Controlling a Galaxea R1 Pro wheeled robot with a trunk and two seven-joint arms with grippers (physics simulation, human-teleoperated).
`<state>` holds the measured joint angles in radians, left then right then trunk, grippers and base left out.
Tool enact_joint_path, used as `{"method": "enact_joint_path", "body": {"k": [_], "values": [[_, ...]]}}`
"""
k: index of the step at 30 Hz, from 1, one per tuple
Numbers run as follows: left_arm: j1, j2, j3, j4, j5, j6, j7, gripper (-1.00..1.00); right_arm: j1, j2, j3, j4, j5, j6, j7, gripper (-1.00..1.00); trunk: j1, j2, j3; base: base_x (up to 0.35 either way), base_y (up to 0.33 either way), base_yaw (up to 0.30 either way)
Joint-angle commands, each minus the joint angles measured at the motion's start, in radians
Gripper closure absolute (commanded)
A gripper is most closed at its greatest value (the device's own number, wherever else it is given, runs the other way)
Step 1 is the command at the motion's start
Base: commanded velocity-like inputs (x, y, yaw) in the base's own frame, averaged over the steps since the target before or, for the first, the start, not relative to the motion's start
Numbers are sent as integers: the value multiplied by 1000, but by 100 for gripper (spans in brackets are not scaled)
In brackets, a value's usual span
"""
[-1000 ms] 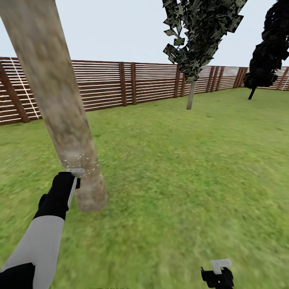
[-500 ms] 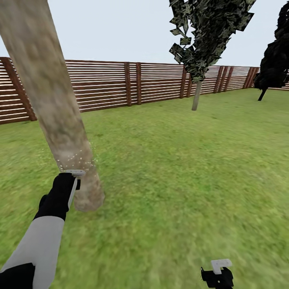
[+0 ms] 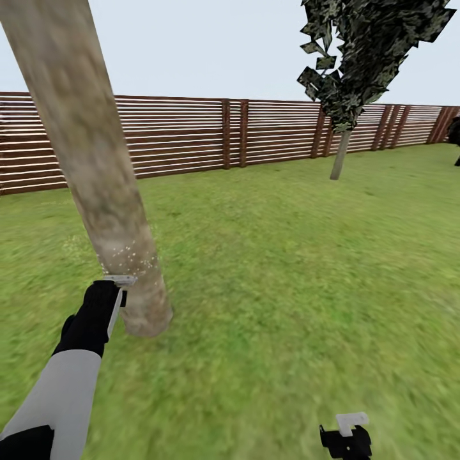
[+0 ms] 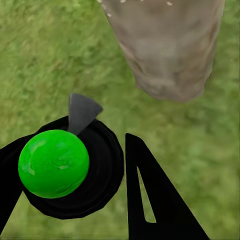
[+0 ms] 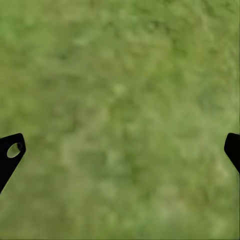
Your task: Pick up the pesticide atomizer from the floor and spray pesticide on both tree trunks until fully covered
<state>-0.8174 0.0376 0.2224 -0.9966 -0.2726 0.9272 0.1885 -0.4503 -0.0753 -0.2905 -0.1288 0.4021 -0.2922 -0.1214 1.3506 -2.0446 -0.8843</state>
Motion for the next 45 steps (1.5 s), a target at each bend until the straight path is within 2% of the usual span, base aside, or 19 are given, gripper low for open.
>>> {"method": "enact_joint_path", "body": {"k": [1,4,6,7,15,24,28,45], "values": [[8,1,2,0,3,3,5,100,-1,0,-7,2,10,-4,-3,-100,0,0,-1,236,-194,67],[46,11,8,-1,3,0,6,100,-1,0,-7,2,10,-4,-3,-100,0,0,-1,236,-194,20],[66,42,9,-2,6,-1,9,100,-1,0,-7,2,10,-4,-3,-100,0,0,-1,236,-192,60],[67,46,9,-1,6,-1,9,100,-1,0,-7,2,10,-4,-3,-100,0,0,-1,237,-188,192],[69,52,11,1,5,-4,11,100,-1,0,-7,2,10,-3,-3,-100,0,0,-1,250,-81,268],[70,36,4,15,11,-32,11,100,-1,0,-7,2,10,-4,-3,-100,0,0,-1,11,0,257],[70,13,0,24,10,-34,11,100,-1,0,-7,2,10,-4,-3,-100,0,0,-1,121,-184,18],[68,8,-2,3,9,-32,10,100,-1,0,-7,2,10,-4,-3,-100,0,0,-1,51,-264,3]]}}
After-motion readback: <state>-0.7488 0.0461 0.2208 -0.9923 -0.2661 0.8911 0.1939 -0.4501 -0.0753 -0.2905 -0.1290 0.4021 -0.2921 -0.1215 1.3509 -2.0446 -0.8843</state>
